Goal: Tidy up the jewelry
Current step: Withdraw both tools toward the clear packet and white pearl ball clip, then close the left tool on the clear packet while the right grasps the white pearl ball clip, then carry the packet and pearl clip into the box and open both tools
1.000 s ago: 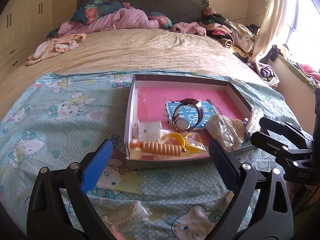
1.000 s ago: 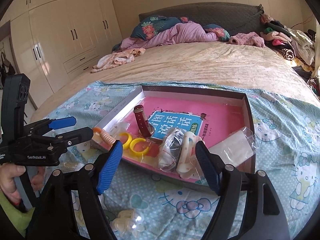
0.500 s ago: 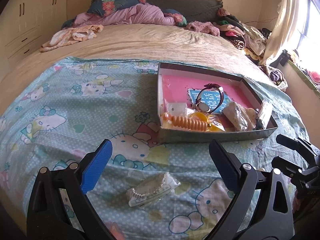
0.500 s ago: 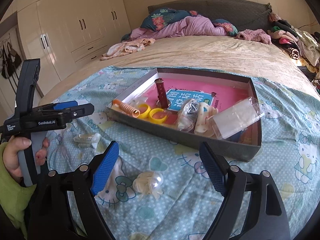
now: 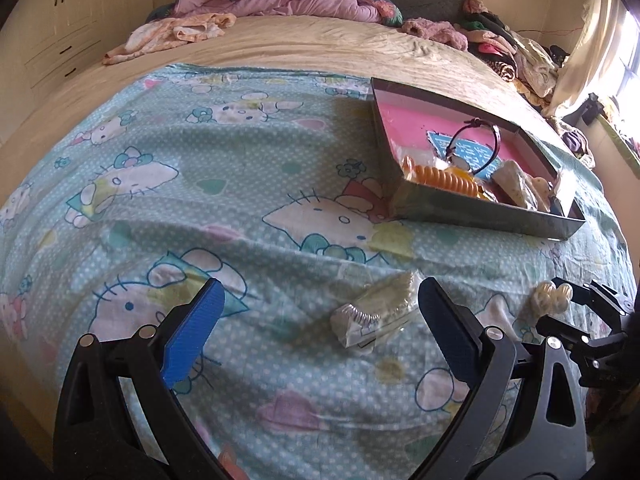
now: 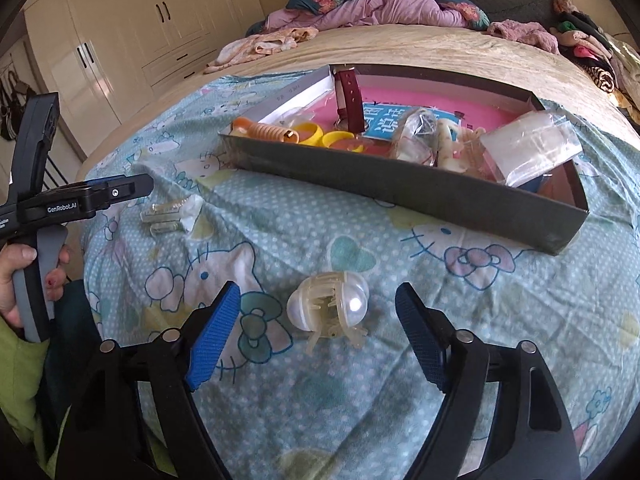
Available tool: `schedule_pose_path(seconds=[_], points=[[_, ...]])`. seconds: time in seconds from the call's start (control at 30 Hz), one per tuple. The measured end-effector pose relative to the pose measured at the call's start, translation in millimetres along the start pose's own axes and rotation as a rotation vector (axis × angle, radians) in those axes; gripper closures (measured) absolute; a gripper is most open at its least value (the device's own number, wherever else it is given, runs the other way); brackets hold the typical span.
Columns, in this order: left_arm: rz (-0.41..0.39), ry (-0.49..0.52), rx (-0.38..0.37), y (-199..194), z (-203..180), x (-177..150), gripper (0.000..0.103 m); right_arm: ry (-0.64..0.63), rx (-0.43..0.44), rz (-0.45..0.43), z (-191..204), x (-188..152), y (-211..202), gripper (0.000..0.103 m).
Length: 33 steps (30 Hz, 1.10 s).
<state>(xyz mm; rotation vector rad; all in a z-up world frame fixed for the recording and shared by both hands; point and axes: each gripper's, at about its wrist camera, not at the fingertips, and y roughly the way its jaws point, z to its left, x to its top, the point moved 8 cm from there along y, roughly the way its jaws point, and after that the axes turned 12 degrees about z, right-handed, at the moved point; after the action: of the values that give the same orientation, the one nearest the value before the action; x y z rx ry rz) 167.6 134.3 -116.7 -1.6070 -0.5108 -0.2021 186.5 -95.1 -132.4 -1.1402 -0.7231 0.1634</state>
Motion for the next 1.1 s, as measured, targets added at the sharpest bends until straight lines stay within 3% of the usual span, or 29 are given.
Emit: schedule_pose_path(seconds=[0.33, 0.47, 0.57, 0.7, 0.9, 1.1], points=[[0.08, 0.061, -0.074, 23, -28, -9, 0.012, -0.015, 0.007, 0.0, -2, -7, 2, 0.066], [0.096, 0.084, -0.028, 36, -37, -11, 0.015, -0.027, 0.015, -0.005, 1, -7, -1, 0.066], [0.086, 0.121, 0.032, 37, -43, -11, 0.048, -0.04, 0.028, -0.019, 5, -6, -6, 0.066], [0.02, 0.137, 0.021, 19, -49, -8, 0.053, -0.056, 0.033, -0.055, 8, -3, -20, 0.066], [-0.096, 0.163, -0.025, -22, -71, 11, 0.053, -0.052, 0.015, -0.123, -1, 12, -43, 0.066], [-0.137, 0.205, -0.045, -31, -97, 37, 0.053, -0.043, -0.012, -0.183, -16, 32, -63, 0.066]])
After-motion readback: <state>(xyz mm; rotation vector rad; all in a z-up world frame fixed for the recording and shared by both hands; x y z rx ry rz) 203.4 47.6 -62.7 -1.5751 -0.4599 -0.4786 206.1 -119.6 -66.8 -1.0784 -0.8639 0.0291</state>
